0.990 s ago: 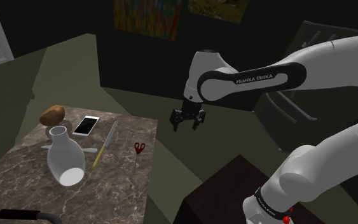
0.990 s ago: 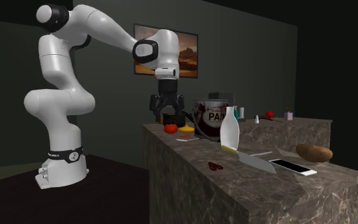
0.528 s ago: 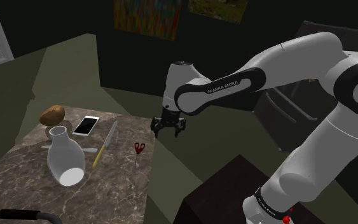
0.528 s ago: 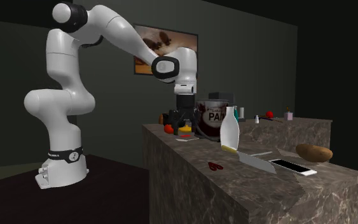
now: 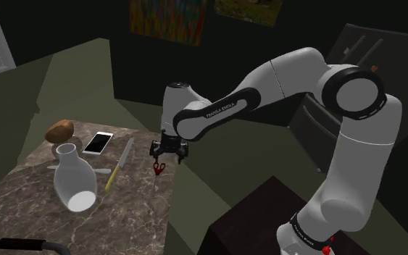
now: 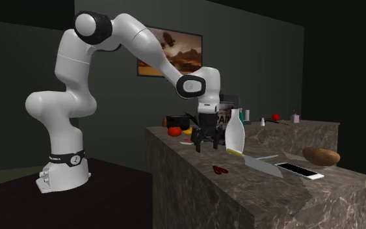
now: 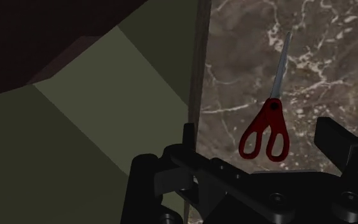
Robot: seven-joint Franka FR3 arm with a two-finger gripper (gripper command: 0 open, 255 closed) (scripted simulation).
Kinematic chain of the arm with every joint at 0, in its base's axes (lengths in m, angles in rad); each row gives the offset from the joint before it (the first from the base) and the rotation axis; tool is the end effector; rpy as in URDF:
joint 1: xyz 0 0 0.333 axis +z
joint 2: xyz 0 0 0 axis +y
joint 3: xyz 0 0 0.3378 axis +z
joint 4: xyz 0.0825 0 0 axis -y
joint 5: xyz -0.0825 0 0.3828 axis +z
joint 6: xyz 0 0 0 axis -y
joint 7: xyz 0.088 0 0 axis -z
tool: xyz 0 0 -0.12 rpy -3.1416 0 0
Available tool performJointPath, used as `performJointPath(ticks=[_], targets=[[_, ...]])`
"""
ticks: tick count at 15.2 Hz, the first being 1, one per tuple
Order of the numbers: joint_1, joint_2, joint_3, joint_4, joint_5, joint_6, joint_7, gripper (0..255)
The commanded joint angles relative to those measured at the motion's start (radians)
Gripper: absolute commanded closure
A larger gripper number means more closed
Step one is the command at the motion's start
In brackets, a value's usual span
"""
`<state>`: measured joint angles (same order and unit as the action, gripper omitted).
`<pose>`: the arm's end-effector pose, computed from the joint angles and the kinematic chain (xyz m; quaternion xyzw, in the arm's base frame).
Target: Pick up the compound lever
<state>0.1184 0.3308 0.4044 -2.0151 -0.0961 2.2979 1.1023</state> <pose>0.5273 0.2904 0.3076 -0.9642 0.2633 0.0270 0.0130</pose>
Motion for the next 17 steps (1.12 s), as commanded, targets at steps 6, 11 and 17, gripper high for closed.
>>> performJointPath(ticks=[6, 11, 17], targets=[[0.064, 0.187, -0.04, 0.14, -0.068, 0.035, 0.091, 0], [0.073, 0.229, -0.053, 0.138, -0.085, 0.078, 0.1, 0], [0.073, 0.228, -0.052, 0.137, -0.085, 0.078, 0.1, 255]])
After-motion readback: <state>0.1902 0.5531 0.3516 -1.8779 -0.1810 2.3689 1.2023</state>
